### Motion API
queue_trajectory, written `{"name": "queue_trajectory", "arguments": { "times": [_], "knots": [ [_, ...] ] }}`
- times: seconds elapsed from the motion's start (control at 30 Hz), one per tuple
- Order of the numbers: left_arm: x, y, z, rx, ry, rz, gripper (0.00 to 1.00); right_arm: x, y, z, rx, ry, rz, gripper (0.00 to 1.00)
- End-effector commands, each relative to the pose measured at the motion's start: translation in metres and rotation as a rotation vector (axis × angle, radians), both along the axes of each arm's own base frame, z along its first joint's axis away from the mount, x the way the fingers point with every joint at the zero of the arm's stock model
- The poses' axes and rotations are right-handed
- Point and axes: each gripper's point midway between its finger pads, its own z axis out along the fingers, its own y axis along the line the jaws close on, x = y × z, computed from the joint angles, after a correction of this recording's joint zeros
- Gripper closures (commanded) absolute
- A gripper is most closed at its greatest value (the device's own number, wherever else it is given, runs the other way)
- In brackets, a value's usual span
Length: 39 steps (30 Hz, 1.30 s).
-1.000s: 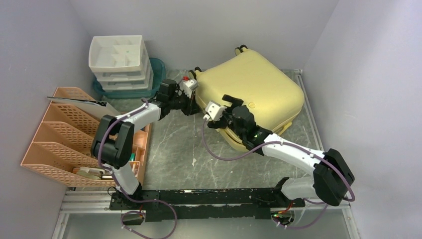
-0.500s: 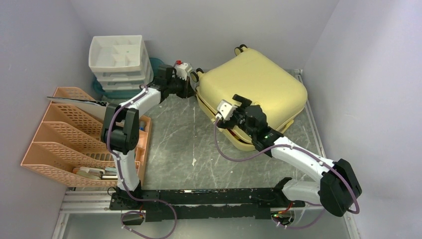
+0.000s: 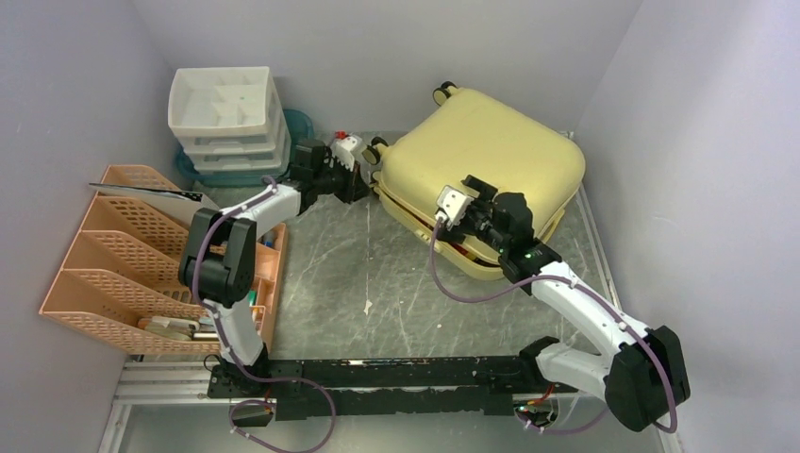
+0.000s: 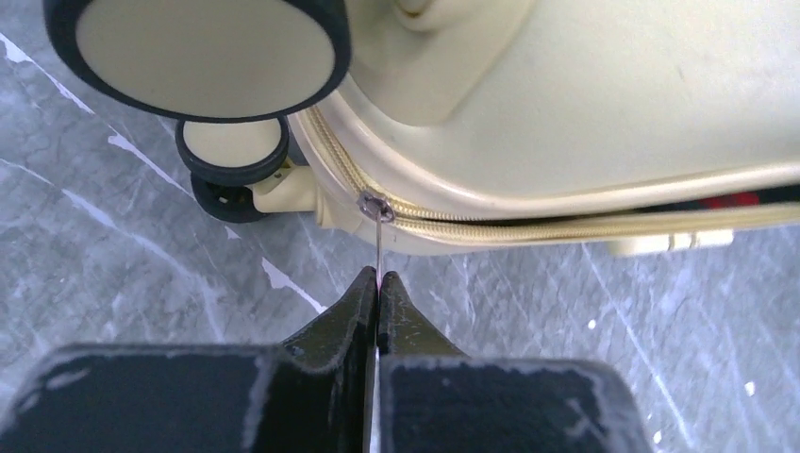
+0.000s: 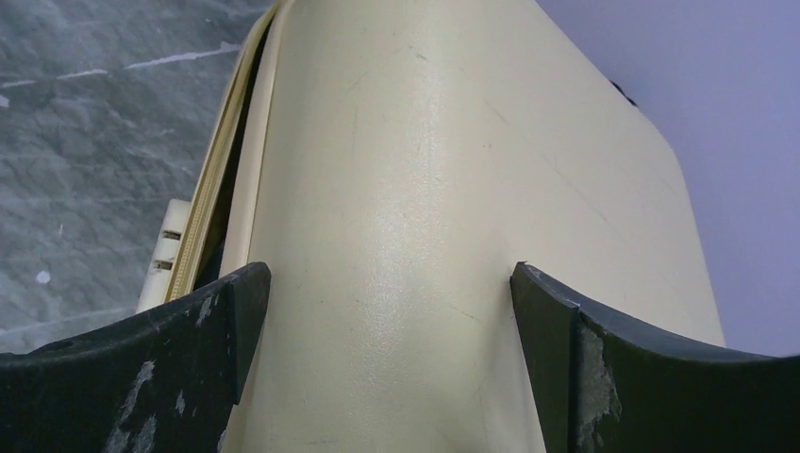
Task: Open, take out, and arrange the luggage
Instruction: Unzip the luggage at the center of the board.
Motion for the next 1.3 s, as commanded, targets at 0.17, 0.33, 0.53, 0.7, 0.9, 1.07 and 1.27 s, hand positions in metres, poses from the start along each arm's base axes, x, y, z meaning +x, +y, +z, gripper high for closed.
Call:
{"name": "queue_trajectory", "arguments": {
  "times": [0.17, 0.33, 0.53, 0.7, 0.9, 1.07, 1.27],
  "knots": [
    [-0.069, 0.008, 0.012, 0.087, -0.131, -0.147, 0.95, 0.015, -0.105, -0.044, -0.197, 0.232, -0.313, 0.00],
    [-0.117, -0.016, 0.003, 0.101, -0.155, -0.299, 0.95, 0.013, -0.090, -0.022, -0.163, 0.269, -0.229, 0.01],
    [-0.112, -0.014, -0.009, 0.164, -0.163, -0.240, 0.95, -0.032, -0.005, -0.008, -0.150, 0.347, 0.063, 0.02],
    [-0.088, -0.011, -0.004, 0.199, -0.181, -0.162, 0.91, -0.081, 0.054, -0.026, -0.216, 0.414, 0.297, 0.02],
    [-0.067, -0.008, 0.032, 0.183, -0.314, -0.081, 0.68, -0.066, 0.072, -0.055, -0.251, 0.345, 0.248, 0.01],
    [-0.050, -0.010, 0.048, 0.215, -0.381, -0.041, 0.60, -0.047, 0.079, -0.066, -0.213, 0.326, 0.185, 0.00],
    [-0.045, -0.030, 0.047, 0.250, -0.413, -0.083, 0.43, -0.034, 0.078, -0.063, -0.159, 0.348, 0.159, 0.00]
  ]
}}
